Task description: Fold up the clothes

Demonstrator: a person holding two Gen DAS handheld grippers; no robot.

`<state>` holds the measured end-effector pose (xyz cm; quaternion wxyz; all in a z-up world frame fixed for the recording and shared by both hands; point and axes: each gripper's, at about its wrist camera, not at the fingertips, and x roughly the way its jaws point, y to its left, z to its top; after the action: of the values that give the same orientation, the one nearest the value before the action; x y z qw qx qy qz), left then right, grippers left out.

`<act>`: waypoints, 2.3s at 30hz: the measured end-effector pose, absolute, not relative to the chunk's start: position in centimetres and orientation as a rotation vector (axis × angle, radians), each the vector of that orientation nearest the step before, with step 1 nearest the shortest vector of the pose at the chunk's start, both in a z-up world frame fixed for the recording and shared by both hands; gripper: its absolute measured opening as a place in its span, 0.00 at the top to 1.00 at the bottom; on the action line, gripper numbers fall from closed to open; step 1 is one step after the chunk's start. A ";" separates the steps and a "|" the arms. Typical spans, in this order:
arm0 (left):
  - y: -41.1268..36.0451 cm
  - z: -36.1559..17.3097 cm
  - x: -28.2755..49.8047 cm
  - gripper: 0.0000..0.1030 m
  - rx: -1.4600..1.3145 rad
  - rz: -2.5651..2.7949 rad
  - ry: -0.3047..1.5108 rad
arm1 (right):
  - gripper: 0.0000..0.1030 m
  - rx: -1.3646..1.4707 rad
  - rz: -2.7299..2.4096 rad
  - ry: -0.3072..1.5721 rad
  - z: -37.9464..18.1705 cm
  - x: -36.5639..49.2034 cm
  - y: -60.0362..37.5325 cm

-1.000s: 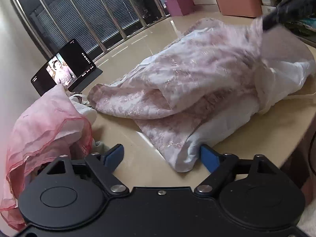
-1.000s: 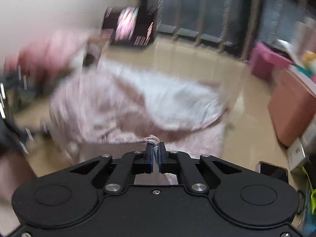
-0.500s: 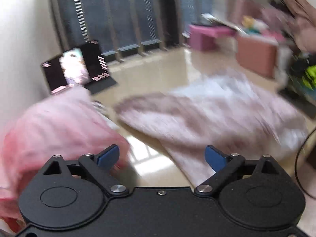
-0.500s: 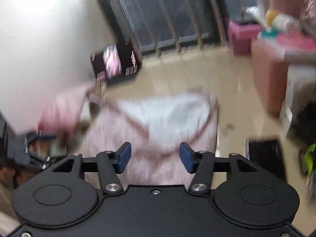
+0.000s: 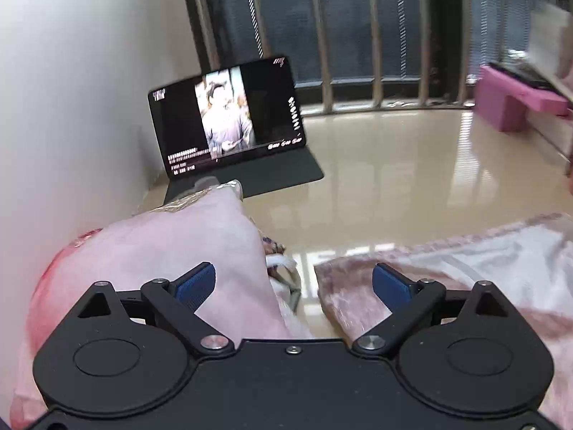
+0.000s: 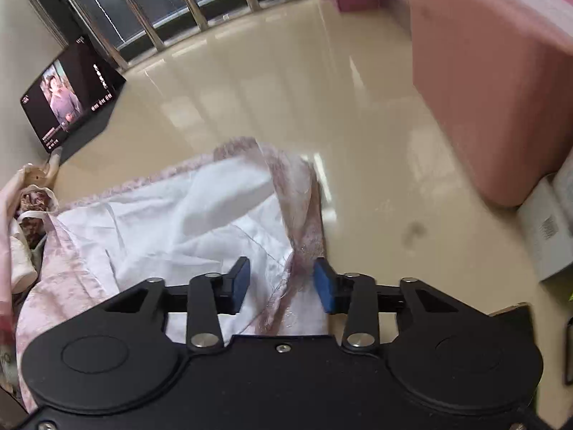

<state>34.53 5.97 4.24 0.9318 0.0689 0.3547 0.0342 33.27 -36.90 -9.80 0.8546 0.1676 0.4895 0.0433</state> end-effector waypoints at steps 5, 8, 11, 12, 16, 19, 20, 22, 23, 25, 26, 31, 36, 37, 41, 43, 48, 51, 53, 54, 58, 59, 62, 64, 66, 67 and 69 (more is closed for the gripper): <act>6.5 2.9 40.1 0.09 0.069 0.094 0.814 | 0.98 0.307 0.172 0.924 -7.3 31.5 -36.6; 6.7 1.5 42.9 0.12 0.055 0.074 0.888 | 0.98 0.225 0.231 0.862 -4.5 29.9 -36.4; 6.1 -0.3 44.9 0.17 0.114 0.046 0.949 | 0.98 0.106 0.241 0.820 -2.1 28.3 -36.0; 5.8 -0.9 45.4 0.17 0.144 0.036 0.962 | 0.98 0.081 0.242 0.815 -1.6 28.1 -36.0; 4.9 -2.4 46.6 0.18 0.151 -0.037 0.995 | 0.98 0.022 0.248 0.831 -1.2 28.1 -35.8; 4.2 -3.2 47.3 0.23 0.106 -0.092 1.035 | 0.97 0.019 0.251 0.843 -1.9 28.4 -35.7; 3.8 -3.5 47.5 0.27 0.107 -0.100 1.048 | 0.98 0.022 0.247 0.845 -2.1 28.5 -35.7; 3.3 -4.2 47.7 0.51 0.111 -0.122 1.076 | 0.97 0.028 0.239 0.849 -2.6 28.7 -35.8; 3.2 -4.4 47.6 0.60 0.089 -0.141 1.088 | 0.96 0.034 0.234 0.851 -2.8 28.8 -36.0; 3.2 -4.7 47.5 0.83 0.054 -0.166 1.098 | 0.92 0.044 0.212 0.862 -3.2 29.1 -36.3; 3.3 -4.8 47.4 0.85 0.043 -0.175 1.096 | 0.89 0.050 0.199 0.867 -3.4 29.2 -36.7; 3.0 -4.2 46.1 0.91 0.040 -0.197 1.054 | 0.74 0.139 0.156 0.889 -4.3 29.8 -38.7; 3.2 -3.5 45.3 0.91 0.024 -0.226 1.029 | 0.65 0.299 0.140 0.954 -6.6 31.4 -39.7; 3.3 -3.5 45.3 0.91 0.022 -0.225 1.028 | 0.62 0.325 0.126 0.959 -7.0 31.8 -39.8; 3.3 -3.3 45.2 0.94 0.030 -0.197 1.007 | 0.69 0.357 0.127 0.957 -7.7 33.1 -39.5; 3.2 -2.8 44.8 0.95 0.033 -0.175 0.965 | 0.97 0.292 0.128 0.969 -7.6 33.6 -38.6; 4.0 1.4 43.3 0.96 0.016 -0.132 0.787 | 0.98 0.179 0.121 0.904 -3.9 33.8 -38.1; 5.0 6.2 42.1 0.96 -0.016 -0.086 0.637 | 0.98 0.140 0.108 0.803 0.2 33.6 -38.4; 5.9 10.3 40.3 0.96 -0.048 -0.073 0.515 | 0.98 0.136 0.103 0.708 3.9 33.2 -38.8; 6.3 12.2 39.1 0.96 -0.060 -0.068 0.454 | 0.98 0.136 0.103 0.655 5.9 32.8 -39.0; 7.6 18.0 33.8 0.96 -0.050 -0.049 0.281 | 0.98 0.110 0.105 0.471 12.0 29.4 -39.3; 7.8 18.5 32.8 0.96 -0.044 -0.049 0.279 | 0.98 0.087 0.092 0.449 12.8 28.7 -39.4; 7.8 17.5 30.5 0.95 -0.026 -0.065 0.321 | 0.98 0.052 0.067 0.465 12.5 27.2 -39.5; 7.5 14.9 28.4 0.95 -0.003 -0.069 0.370 | 0.98 0.085 0.076 0.442 12.0 25.2 -39.5; 7.2 12.3 26.3 0.95 0.021 -0.072 0.419 | 0.97 0.077 0.088 0.437 10.8 22.8 -39.1; 7.1 10.9 25.2 0.95 0.031 -0.074 0.443 | 0.97 0.070 0.093 0.447 9.9 21.6 -38.5; 6.9 7.4 23.0 0.95 0.037 -0.080 0.498 | 0.97 0.067 0.099 0.487 7.3 19.0 -37.6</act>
<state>22.96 6.95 7.40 0.9681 0.0184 0.2466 -0.0394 19.00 -37.62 7.25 0.9687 0.0334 0.2409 0.0489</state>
